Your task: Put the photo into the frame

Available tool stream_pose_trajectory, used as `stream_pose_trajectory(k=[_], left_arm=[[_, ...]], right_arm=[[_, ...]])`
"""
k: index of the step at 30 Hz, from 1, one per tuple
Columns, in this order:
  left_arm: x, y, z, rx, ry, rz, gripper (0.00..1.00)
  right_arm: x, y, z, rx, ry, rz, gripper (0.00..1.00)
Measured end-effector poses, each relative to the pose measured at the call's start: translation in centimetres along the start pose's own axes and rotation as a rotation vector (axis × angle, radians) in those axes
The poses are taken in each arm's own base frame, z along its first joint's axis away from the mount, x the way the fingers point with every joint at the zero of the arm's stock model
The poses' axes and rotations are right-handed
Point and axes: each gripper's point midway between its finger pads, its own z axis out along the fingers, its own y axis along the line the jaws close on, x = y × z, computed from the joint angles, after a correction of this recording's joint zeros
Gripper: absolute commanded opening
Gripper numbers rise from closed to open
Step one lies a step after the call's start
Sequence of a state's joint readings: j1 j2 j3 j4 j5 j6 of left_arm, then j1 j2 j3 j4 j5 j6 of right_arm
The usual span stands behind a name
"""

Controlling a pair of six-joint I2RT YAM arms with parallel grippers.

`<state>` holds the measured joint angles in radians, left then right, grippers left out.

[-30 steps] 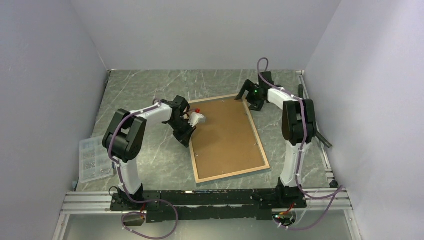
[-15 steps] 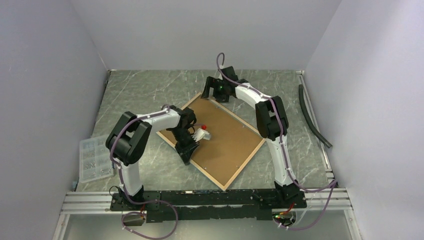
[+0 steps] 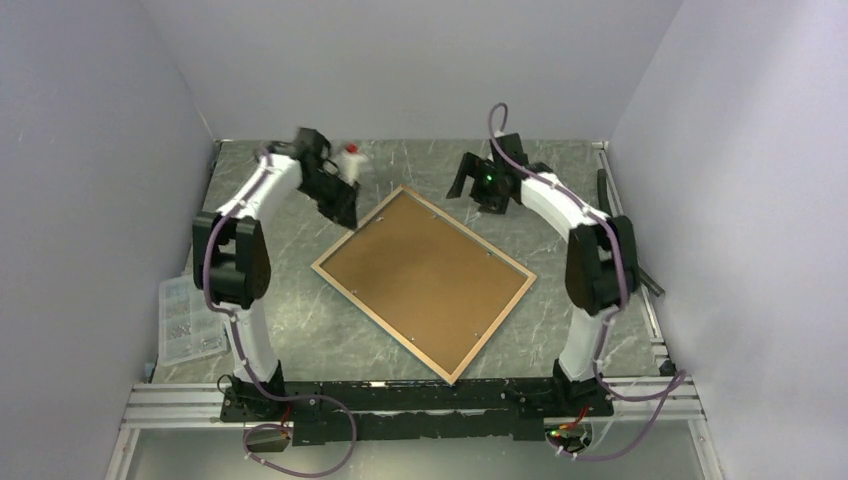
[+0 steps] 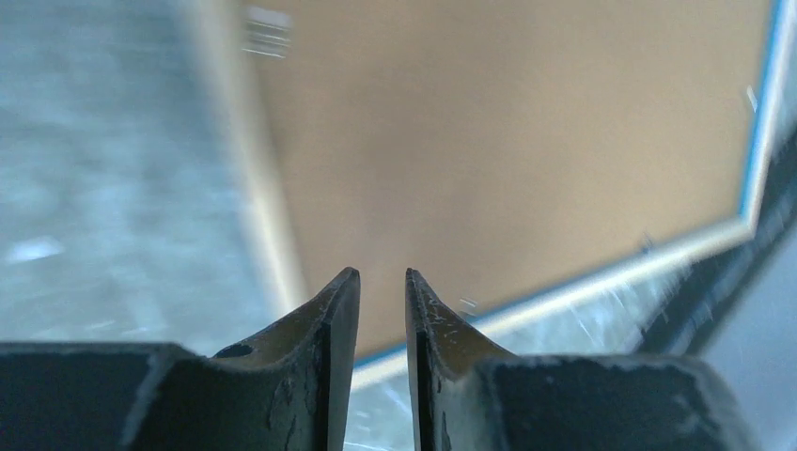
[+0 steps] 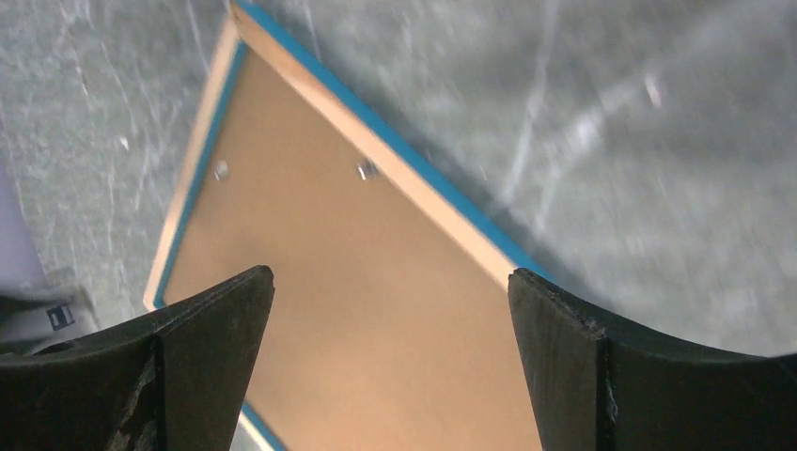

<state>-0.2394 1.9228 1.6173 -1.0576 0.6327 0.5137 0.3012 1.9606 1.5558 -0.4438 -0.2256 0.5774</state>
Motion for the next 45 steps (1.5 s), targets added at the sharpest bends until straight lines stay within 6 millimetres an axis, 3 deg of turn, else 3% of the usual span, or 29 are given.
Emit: stream_pose_trajectory(k=[3, 6, 8, 10, 15, 19, 32, 38, 40, 45], left_arm=[[-2.7, 8.0, -3.2, -0.135, -0.156, -0.145, 0.31], [-2.3, 14.1, -4.1, -0.161, -0.251, -0.302, 0.31], [-0.7, 16.4, -3.2, -0.134, -0.266, -0.404, 0.31], [0.6, 17.2, -1.9, -0.095, -0.259, -0.480, 0.32], [1.5, 15.3, 1.0, 0.019, -0.236, -0.553, 0.35], [1.1, 13.8, 2.1, 0.083, -0.236, -0.556, 0.40], [2.7, 11.0, 4.0, 0.145, -0.198, -0.558, 0.28], [3.3, 10.5, 3.8, 0.129, -0.197, -0.537, 0.25], [3.4, 10.4, 3.7, 0.121, -0.197, -0.532, 0.25], [3.6, 10.2, 3.7, 0.116, -0.201, -0.521, 0.25]], right_arm=[[2.6, -2.5, -3.6, 0.053, -0.008, 0.068, 1.00], [5.5, -5.4, -6.8, 0.100, -0.005, 0.141, 1.00], [7.2, -7.0, -8.2, 0.119, 0.001, 0.182, 1.00], [9.6, -8.6, -9.3, 0.140, 0.023, 0.220, 1.00], [16.0, -10.4, -10.9, 0.151, 0.139, 0.279, 1.00], [19.3, -10.7, -11.3, 0.135, 0.212, 0.332, 1.00], [18.9, -11.1, -11.6, 0.125, 0.226, 0.363, 1.00], [18.5, -11.9, -13.5, 0.158, 0.220, 0.368, 1.00], [19.0, -12.0, -13.6, 0.155, 0.221, 0.368, 1.00], [22.2, -13.4, -13.0, 0.181, 0.296, 0.408, 1.00]])
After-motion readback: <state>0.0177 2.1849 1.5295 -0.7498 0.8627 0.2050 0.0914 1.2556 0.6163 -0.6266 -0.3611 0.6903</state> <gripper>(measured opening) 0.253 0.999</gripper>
